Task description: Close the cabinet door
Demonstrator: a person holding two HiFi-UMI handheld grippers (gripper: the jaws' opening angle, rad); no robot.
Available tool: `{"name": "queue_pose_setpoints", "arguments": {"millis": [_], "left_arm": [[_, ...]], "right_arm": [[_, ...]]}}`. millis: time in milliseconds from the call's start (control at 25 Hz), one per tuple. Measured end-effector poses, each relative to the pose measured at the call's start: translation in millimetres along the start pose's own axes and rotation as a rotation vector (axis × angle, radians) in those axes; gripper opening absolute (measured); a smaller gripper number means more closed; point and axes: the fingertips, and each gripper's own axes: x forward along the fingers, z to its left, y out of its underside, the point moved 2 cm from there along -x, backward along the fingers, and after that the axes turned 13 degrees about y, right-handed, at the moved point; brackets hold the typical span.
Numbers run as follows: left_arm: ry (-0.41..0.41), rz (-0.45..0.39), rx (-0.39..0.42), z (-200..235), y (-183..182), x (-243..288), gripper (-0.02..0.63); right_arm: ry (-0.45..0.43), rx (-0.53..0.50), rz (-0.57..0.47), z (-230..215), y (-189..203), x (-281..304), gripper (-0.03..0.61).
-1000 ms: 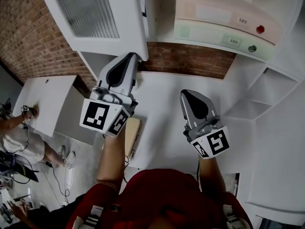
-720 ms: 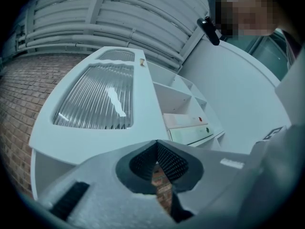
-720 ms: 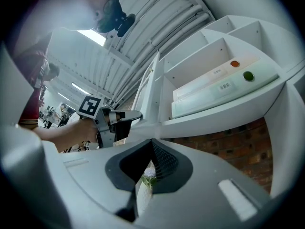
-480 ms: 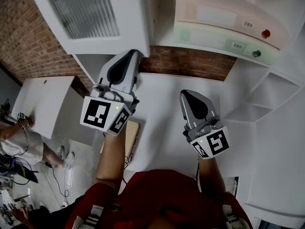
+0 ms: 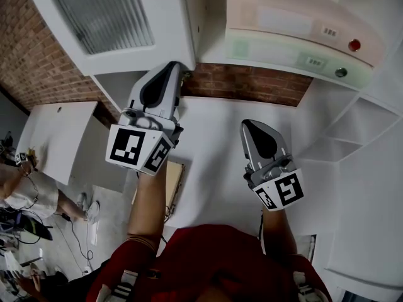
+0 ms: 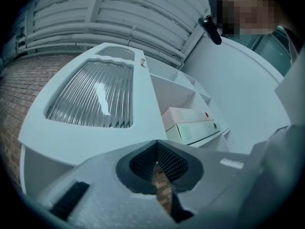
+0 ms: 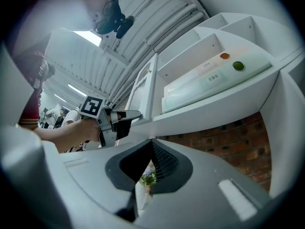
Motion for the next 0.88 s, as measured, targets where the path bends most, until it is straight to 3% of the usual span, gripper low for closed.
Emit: {"name": "queue_pose_setpoints", "arguments": {"millis": [880], "left_arm": [[-0.026, 0.015, -0.004, 5.3, 4.0, 7.5, 0.000]], "right_arm": [[0.008, 0.007, -0.008, -1.5, -5.6, -5.7, 0.014]]}}
